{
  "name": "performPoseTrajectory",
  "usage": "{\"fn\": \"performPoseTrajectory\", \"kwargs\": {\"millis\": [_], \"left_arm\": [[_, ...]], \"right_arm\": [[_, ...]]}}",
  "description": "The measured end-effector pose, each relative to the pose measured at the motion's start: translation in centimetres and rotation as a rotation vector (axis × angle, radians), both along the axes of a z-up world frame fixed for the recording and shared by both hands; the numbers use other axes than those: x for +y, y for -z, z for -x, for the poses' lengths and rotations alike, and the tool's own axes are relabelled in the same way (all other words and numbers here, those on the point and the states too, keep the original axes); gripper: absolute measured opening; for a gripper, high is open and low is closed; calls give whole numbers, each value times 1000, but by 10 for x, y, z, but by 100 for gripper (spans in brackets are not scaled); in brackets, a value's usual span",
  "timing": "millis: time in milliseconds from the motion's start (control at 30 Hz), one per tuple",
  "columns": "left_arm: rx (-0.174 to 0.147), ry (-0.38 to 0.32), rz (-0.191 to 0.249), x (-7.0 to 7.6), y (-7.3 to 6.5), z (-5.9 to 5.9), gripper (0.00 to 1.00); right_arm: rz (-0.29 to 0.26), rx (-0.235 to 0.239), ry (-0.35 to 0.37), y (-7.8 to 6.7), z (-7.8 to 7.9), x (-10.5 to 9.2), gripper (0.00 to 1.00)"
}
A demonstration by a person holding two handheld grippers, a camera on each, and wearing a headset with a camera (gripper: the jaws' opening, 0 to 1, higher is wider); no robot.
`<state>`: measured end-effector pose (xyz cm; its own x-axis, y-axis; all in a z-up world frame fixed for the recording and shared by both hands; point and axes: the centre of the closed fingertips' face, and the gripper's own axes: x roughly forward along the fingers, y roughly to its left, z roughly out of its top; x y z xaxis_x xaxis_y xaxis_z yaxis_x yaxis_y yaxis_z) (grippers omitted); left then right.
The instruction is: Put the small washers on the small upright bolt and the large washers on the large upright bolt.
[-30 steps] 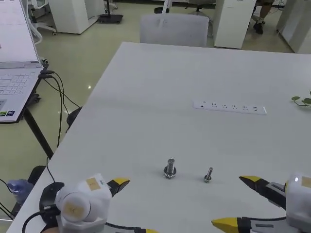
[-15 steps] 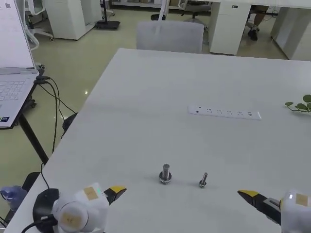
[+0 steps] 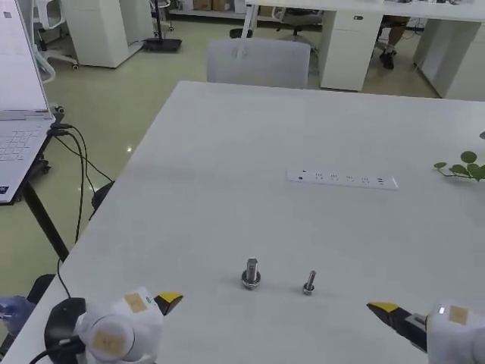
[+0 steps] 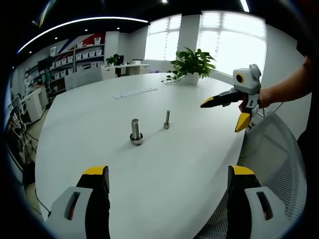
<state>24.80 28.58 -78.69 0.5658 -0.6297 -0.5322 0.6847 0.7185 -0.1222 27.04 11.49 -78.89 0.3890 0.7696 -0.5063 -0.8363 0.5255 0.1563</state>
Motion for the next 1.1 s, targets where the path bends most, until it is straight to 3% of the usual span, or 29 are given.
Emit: {"fn": "performPoseTrajectory", "kwargs": {"millis": [700, 1100], "left_arm": [[6, -59, -36, 9, 2, 5, 98], [7, -60, -40, 9, 2, 3, 98]], "right_arm": [[-2, 19, 3, 0, 9, 4, 100], [-9, 15, 18, 0, 4, -2, 100]]}}
